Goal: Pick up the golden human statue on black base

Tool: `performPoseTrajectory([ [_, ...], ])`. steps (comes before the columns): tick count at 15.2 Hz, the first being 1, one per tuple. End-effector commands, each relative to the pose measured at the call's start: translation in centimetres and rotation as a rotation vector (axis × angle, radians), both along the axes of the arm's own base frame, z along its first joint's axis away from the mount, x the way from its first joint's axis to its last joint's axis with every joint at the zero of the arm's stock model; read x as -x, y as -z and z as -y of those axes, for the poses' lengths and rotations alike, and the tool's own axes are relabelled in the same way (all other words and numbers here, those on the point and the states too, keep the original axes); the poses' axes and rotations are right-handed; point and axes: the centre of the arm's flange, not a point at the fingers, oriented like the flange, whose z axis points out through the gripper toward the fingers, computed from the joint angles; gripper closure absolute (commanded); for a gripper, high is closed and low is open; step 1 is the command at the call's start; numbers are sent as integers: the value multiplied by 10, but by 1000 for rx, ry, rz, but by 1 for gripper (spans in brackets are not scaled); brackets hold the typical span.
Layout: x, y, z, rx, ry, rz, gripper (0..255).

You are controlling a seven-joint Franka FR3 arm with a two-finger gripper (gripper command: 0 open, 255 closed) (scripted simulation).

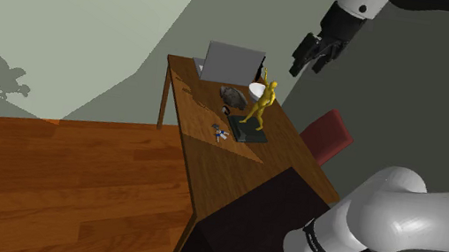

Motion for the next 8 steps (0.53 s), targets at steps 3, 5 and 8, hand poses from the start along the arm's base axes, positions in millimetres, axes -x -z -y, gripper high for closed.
performPoseTrajectory([
  [3,-10,16,17,2,9,13,0],
  [5,-20,32,34,5,17,27,0],
  [8,-35,56,59,8,30,47,0],
])
